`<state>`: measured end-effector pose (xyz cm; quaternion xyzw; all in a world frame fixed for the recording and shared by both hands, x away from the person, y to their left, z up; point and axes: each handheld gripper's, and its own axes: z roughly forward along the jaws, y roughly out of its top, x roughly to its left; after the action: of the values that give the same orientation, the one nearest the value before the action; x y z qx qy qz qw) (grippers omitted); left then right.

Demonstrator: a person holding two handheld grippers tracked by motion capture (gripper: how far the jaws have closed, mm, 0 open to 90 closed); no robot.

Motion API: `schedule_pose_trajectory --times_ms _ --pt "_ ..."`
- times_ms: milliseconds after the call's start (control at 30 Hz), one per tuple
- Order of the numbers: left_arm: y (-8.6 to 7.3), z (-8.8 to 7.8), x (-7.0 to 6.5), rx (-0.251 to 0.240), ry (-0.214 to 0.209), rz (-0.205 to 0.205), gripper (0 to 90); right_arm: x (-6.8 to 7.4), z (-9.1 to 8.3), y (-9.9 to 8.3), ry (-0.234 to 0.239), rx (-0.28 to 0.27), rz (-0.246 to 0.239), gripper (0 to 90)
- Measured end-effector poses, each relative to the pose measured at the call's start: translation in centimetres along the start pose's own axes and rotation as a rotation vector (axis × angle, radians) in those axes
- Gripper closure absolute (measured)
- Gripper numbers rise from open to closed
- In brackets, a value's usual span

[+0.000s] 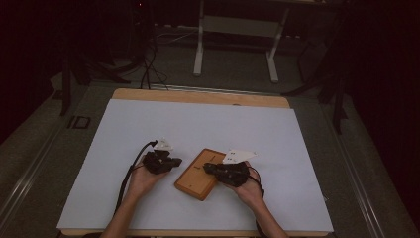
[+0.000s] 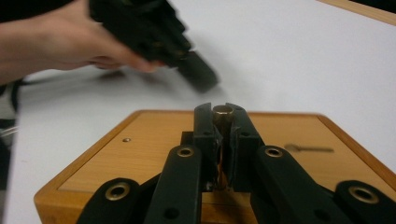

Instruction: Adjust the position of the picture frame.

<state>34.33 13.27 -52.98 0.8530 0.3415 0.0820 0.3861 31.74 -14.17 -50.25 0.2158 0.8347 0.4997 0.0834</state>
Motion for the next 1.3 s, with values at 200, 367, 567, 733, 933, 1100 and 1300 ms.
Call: schedule_pose_trajectory --times_ms 200,367,567,733,933,1100,1300 --pt "0.3 1.3 -1.5 0.052 -0.032 0.061 89.6 -1.6 -0.8 -1.1 -0.093 0.024 0.045 84.0" --pt "0.6 2.0 -2.8 0.06 -0.076 0.088 89.6 -2.4 -1.9 -1.6 -0.168 0.043 0.069 83.4" --pt "0.8 2.6 -4.4 0.069 -0.113 0.134 89.7 -3.2 -2.4 -2.4 -0.274 0.065 0.122 82.9" --pt "1.1 3.0 -6.0 0.078 -0.131 0.181 89.8 -4.0 -2.4 -3.0 -0.36 0.082 0.192 82.9" --pt "1.2 3.3 -7.6 0.104 -0.162 0.225 89.8 -4.8 -1.9 -3.4 -0.378 0.094 0.276 82.9" --pt "1.2 3.4 -8.7 0.123 -0.208 0.275 89.8 -4.8 -1.5 -3.2 -0.362 0.093 0.265 82.8" --pt "1.3 3.9 -10.3 0.136 -0.301 0.329 89.8 -4.3 -0.3 -2.7 -0.301 0.092 0.216 83.1"
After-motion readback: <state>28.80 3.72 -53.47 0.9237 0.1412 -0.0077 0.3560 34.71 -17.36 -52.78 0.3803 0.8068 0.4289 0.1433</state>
